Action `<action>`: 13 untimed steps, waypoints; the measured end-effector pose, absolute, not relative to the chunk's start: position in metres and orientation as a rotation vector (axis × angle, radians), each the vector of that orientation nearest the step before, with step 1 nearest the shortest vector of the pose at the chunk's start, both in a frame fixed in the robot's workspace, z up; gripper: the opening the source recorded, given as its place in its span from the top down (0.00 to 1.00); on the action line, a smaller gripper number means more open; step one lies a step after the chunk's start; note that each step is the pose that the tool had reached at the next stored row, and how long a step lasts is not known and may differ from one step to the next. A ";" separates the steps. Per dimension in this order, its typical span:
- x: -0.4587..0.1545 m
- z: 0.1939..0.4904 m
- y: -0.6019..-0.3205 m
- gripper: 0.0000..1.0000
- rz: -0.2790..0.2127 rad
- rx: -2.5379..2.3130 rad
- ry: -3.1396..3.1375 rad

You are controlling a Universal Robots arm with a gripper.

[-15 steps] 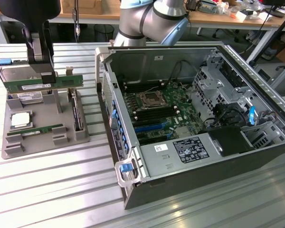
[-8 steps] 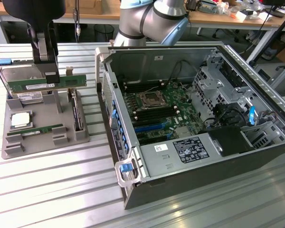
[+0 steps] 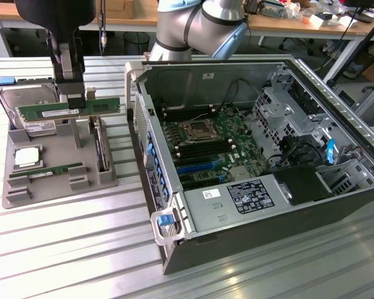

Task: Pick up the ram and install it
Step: 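Pick up the ram and move it above insertion slot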

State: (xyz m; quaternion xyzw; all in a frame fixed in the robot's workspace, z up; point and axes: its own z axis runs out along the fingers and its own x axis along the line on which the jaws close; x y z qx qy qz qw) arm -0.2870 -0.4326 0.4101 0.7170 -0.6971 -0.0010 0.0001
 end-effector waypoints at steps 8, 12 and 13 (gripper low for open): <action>-0.276 0.410 -0.432 0.88 0.000 2.251 -2.188; -0.272 0.410 -0.432 0.88 0.001 2.251 -2.188; -0.271 0.410 -0.432 0.88 0.001 2.251 -2.188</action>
